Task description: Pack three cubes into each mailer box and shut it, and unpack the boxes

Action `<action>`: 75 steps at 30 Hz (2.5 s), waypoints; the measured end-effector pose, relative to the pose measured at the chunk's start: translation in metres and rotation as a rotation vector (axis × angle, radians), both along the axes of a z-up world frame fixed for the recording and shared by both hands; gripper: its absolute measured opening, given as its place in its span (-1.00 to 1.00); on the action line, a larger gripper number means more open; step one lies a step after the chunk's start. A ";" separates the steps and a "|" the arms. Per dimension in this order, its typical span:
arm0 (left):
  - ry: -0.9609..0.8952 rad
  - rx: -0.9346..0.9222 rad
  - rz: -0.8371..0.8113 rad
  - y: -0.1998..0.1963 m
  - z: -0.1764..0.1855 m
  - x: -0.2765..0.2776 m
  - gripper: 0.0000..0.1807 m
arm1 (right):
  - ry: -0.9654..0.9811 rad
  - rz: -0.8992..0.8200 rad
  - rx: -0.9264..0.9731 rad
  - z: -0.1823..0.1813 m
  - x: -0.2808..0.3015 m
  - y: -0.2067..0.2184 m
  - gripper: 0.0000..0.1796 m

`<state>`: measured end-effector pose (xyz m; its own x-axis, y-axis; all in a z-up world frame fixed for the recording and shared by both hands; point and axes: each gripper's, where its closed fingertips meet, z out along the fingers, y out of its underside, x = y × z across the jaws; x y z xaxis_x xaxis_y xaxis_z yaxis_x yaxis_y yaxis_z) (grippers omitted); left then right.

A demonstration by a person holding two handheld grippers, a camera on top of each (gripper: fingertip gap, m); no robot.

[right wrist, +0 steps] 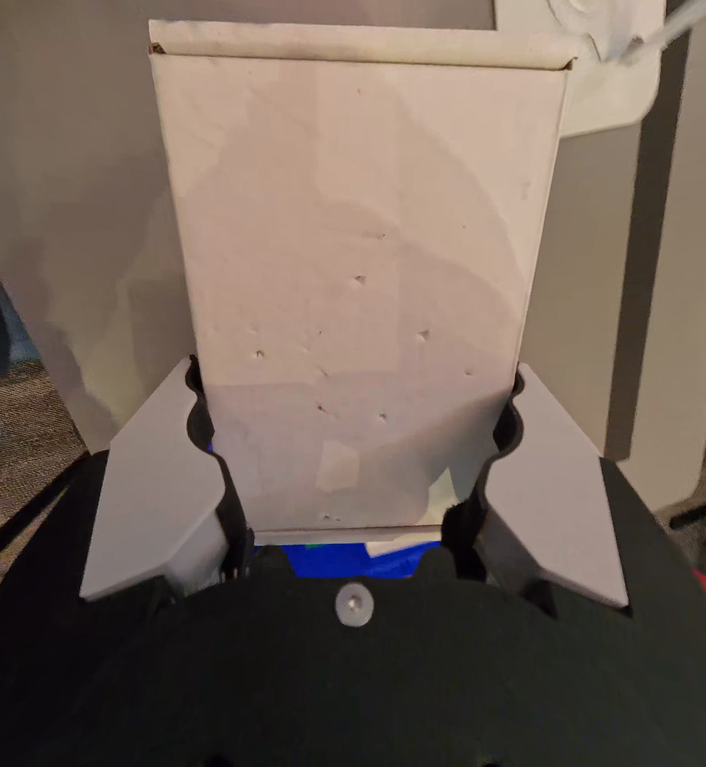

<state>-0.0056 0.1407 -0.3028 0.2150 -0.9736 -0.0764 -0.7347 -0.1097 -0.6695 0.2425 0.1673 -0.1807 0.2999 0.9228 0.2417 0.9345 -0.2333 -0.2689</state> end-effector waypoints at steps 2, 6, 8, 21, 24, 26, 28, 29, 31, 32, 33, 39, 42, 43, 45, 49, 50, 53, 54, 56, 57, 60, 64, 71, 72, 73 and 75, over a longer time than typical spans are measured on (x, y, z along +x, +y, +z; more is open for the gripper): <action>0.013 -0.002 0.001 0.001 -0.004 -0.001 -0.06 | -0.031 -0.015 0.010 0.008 0.027 0.007 0.54; 0.030 0.001 0.000 0.002 -0.009 -0.002 -0.07 | -0.085 -0.056 -0.003 0.018 0.076 0.013 0.54; 0.038 0.003 0.003 0.004 -0.011 -0.002 -0.07 | -0.122 -0.071 -0.007 0.021 0.098 0.015 0.54; 0.055 -0.012 0.017 0.010 -0.022 -0.002 -0.10 | -0.201 -0.087 -0.165 -0.019 0.162 0.013 0.53; 0.058 -0.012 0.015 0.011 -0.024 -0.001 -0.10 | -0.228 -0.071 -0.192 -0.030 0.164 0.015 0.46; 0.064 -0.012 0.013 0.011 -0.026 -0.001 -0.10 | -0.244 -0.062 -0.206 -0.036 0.166 0.016 0.46; 0.066 -0.012 0.011 0.012 -0.027 -0.001 -0.10 | -0.253 -0.063 -0.210 -0.041 0.168 0.020 0.46; 0.068 -0.012 0.011 0.012 -0.028 -0.001 -0.09 | -0.282 -0.063 -0.221 -0.044 0.173 0.020 0.46; 0.069 -0.013 0.011 0.012 -0.029 -0.002 -0.10 | -0.292 -0.044 -0.238 -0.051 0.175 0.020 0.47; 0.070 -0.015 0.010 0.012 -0.029 -0.002 -0.10 | -0.279 -0.034 -0.244 -0.055 0.173 0.021 0.46; 0.071 -0.017 0.008 0.012 -0.030 -0.001 -0.10 | -0.273 -0.031 -0.245 -0.058 0.172 0.023 0.47; 0.075 -0.018 -0.003 0.010 -0.031 0.000 -0.11 | -0.325 -0.018 -0.236 -0.077 0.177 0.032 0.47; 0.076 -0.018 -0.003 0.010 -0.031 0.000 -0.11 | -0.380 -0.031 -0.231 -0.084 0.188 0.033 0.54; 0.075 -0.018 -0.003 0.010 -0.031 0.000 -0.11 | -0.373 -0.043 -0.228 -0.083 0.188 0.033 0.55; 0.075 -0.017 -0.002 0.011 -0.031 0.000 -0.10 | -0.348 -0.052 -0.203 -0.078 0.186 0.033 0.57; 0.076 -0.020 -0.020 0.007 -0.031 0.002 -0.14 | -0.323 -0.096 -0.143 -0.059 0.187 0.030 0.57; 0.077 -0.024 -0.033 0.004 -0.031 0.002 -0.17 | -0.300 -0.121 -0.119 -0.052 0.188 0.029 0.57; 0.058 -0.028 -0.067 -0.007 -0.025 0.002 -0.31 | -0.147 -0.228 -0.036 -0.032 0.187 0.021 0.53; 0.052 -0.020 -0.065 -0.008 -0.021 0.002 -0.33 | -0.112 -0.264 -0.015 -0.028 0.191 0.016 0.51; 0.032 -0.007 -0.046 -0.006 -0.014 0.000 -0.35 | -0.073 -0.364 0.019 -0.023 0.205 0.005 0.49; 0.013 -0.002 -0.037 -0.004 -0.009 0.000 -0.40 | -0.047 -0.406 0.033 -0.022 0.211 -0.002 0.48; -0.037 0.012 0.003 0.005 0.006 -0.004 -0.56 | 0.040 -0.534 0.067 -0.023 0.222 -0.021 0.48; -0.105 0.068 0.052 0.015 0.030 -0.010 -0.72 | 0.122 -0.668 0.057 -0.039 0.234 -0.048 0.45; -0.136 0.261 0.268 0.055 0.082 -0.059 -0.31 | 0.338 -0.856 -0.034 -0.075 0.237 -0.073 0.33; -0.135 0.288 0.307 0.062 0.091 -0.072 -0.29 | 0.392 -0.878 -0.044 -0.076 0.235 -0.072 0.24; -0.130 0.319 0.348 0.069 0.101 -0.087 -0.28 | 0.436 -0.893 -0.051 -0.076 0.233 -0.071 0.18; -0.126 0.375 0.437 0.083 0.117 -0.121 -0.26 | 0.477 -0.906 -0.060 -0.080 0.232 -0.069 0.04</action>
